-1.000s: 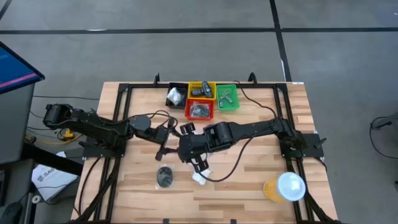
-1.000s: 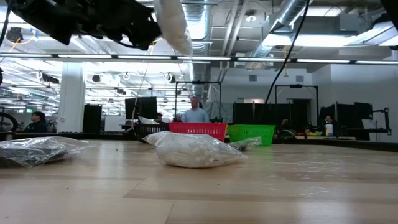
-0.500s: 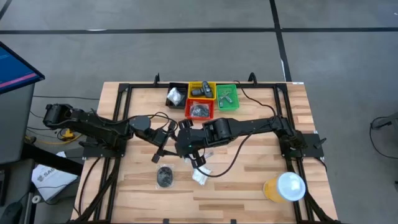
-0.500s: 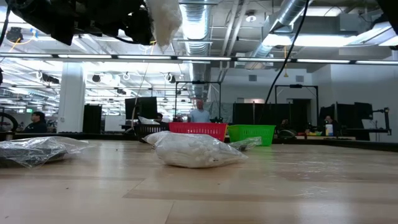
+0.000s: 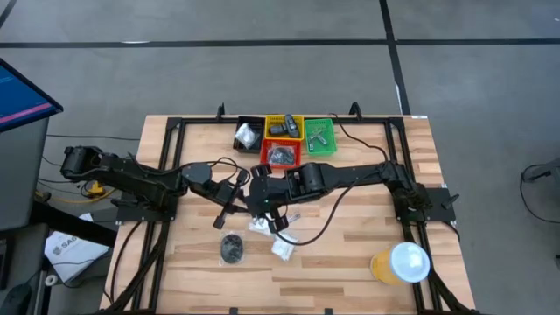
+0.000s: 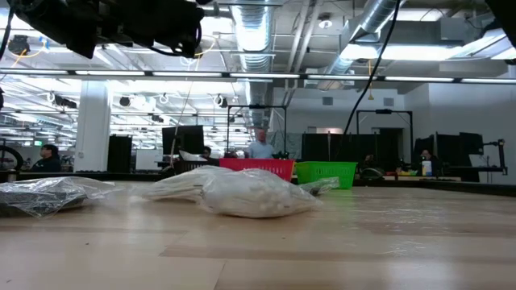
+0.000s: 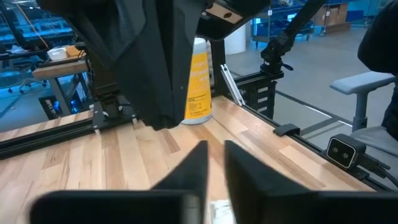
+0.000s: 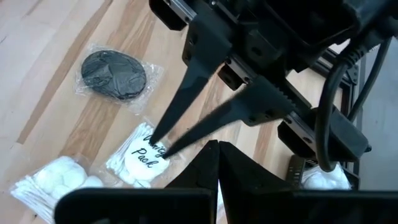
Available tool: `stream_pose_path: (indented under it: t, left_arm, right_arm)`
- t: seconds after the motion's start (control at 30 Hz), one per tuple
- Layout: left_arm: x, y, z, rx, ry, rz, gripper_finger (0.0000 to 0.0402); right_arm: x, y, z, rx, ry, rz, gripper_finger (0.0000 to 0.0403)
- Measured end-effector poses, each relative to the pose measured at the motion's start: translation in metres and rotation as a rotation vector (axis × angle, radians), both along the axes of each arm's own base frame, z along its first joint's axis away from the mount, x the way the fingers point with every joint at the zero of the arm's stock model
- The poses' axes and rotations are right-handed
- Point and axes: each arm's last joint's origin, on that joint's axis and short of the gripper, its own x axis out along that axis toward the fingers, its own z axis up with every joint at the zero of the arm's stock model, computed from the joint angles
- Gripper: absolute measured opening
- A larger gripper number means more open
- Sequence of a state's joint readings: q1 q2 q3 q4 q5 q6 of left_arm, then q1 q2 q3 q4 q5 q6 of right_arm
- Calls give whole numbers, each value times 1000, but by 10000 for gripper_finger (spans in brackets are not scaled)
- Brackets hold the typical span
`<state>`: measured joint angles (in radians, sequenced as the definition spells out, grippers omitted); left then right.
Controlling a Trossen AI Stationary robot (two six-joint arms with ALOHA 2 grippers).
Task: Pick & Place Travel size toiletries
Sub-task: Put the cotton pack into the black bin
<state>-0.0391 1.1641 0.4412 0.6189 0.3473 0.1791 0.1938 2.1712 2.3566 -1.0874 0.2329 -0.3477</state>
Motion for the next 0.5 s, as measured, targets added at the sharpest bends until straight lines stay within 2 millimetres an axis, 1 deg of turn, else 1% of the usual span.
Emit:
stream_pose_path:
  t: [0.03, 0.1, 0.2, 0.5]
  left_arm:
    - [0, 0, 0, 2, -1, 0, 19]
    - [0, 0, 0, 5, -2, 0, 8]
    - [0, 0, 0, 7, -3, 0, 2]
    - [0, 0, 0, 8, -1, 8, 0]
  right_arm:
    - [0, 0, 0, 0, 0, -1, 0]
    - [0, 0, 0, 0, 2, -1, 0]
    - [-1, 0, -1, -2, 9, -1, 0]
    - [-2, 0, -1, -4, 22, -1, 0]
